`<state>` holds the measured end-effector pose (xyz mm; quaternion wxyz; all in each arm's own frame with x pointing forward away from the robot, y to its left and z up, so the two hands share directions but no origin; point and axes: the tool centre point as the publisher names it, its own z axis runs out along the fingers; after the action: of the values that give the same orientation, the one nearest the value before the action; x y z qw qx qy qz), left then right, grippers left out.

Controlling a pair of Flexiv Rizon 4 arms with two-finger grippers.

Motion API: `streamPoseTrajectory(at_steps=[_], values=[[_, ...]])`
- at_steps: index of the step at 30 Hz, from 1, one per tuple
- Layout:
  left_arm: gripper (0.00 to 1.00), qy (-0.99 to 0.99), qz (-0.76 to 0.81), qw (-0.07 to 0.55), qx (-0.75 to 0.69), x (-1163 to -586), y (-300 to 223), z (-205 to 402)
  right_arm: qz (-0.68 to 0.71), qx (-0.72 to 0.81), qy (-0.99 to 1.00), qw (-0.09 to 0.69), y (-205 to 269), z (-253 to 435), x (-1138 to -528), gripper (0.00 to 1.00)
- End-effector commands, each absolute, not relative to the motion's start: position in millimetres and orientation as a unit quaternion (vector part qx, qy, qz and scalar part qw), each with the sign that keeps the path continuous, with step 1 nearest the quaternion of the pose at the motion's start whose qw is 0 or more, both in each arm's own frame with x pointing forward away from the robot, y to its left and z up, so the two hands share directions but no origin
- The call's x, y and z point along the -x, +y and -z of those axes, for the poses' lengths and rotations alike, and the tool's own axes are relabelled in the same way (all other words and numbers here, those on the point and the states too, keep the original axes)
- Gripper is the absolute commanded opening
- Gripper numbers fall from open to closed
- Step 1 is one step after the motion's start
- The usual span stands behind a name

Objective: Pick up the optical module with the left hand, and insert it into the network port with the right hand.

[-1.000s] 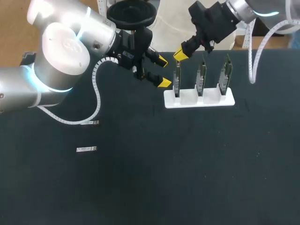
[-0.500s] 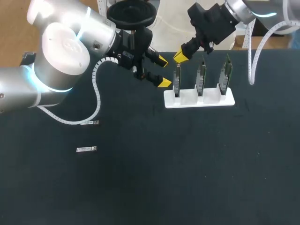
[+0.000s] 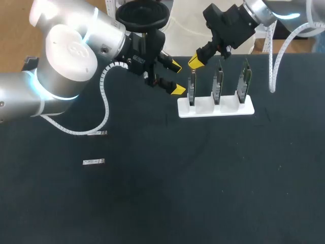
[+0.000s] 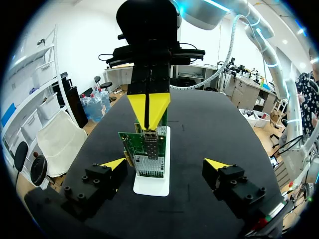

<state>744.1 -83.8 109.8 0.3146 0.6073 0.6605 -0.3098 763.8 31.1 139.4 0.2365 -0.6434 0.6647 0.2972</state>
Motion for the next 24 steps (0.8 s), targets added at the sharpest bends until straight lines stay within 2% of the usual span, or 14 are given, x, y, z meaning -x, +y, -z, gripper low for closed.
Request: streamPoseTrajectory(at_steps=[1,24], values=[[1.0,0.662,0.308,0.314,-0.607,-743.7,-84.3,-109.9,-0.299,0.643,0.665,0.233,30.8,-123.7,-763.0,0.0],[1.0,0.662,0.308,0.314,-0.607,-743.7,-84.3,-109.9,-0.301,0.637,0.671,0.232,29.4,-118.4,-762.9,0.0]])
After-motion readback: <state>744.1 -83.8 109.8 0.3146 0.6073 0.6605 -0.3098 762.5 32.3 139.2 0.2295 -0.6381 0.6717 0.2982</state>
